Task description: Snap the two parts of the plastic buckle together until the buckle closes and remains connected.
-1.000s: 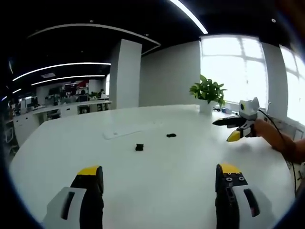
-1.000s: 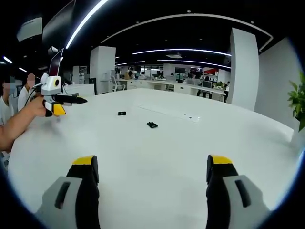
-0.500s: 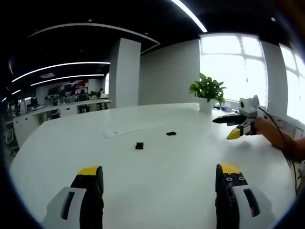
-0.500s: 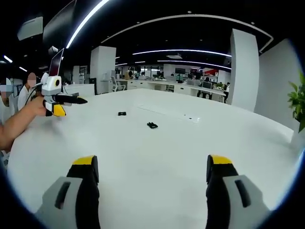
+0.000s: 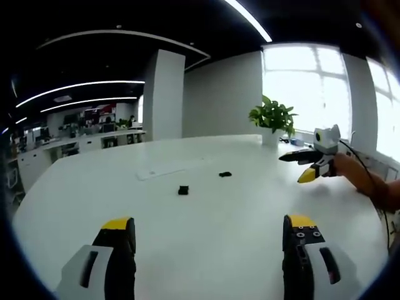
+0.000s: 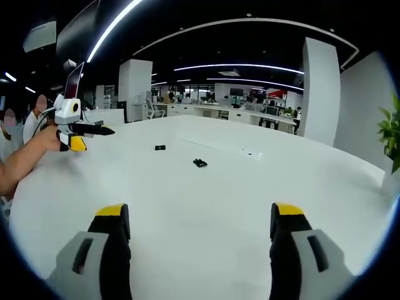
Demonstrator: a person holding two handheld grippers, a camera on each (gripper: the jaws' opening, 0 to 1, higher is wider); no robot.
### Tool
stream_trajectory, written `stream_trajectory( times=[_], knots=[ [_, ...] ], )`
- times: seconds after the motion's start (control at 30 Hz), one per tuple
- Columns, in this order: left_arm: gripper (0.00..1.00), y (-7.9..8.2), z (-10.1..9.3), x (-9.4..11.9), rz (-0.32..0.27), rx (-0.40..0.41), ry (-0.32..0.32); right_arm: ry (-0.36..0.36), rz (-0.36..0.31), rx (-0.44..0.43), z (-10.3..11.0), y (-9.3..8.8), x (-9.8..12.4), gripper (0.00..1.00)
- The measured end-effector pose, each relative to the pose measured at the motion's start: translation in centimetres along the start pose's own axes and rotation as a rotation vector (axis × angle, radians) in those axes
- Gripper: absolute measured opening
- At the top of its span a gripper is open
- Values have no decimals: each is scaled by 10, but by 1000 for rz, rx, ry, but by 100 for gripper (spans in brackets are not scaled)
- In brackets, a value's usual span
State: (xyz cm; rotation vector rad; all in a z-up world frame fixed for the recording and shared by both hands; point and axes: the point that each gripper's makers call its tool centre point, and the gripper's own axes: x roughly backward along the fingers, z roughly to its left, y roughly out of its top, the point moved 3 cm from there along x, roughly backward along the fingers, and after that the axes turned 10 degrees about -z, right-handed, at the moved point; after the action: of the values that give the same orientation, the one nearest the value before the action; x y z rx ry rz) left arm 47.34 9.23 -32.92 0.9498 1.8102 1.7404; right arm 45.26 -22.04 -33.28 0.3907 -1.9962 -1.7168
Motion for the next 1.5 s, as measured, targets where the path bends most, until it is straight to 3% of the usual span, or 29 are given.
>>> stream_trajectory(
  times=[0.4, 0.97, 1.5],
  knots=[
    [97, -1, -4, -3, -7, -25, 3, -4, -16, 8, -2, 4, 0, 90],
    [90, 0, 4, -7, -13, -31, 39, 2, -21, 16, -1, 4, 0, 86],
    [90, 4, 2, -12, -69, -16, 75, -3, -20, -13, -2, 0, 1, 82]
  ],
)
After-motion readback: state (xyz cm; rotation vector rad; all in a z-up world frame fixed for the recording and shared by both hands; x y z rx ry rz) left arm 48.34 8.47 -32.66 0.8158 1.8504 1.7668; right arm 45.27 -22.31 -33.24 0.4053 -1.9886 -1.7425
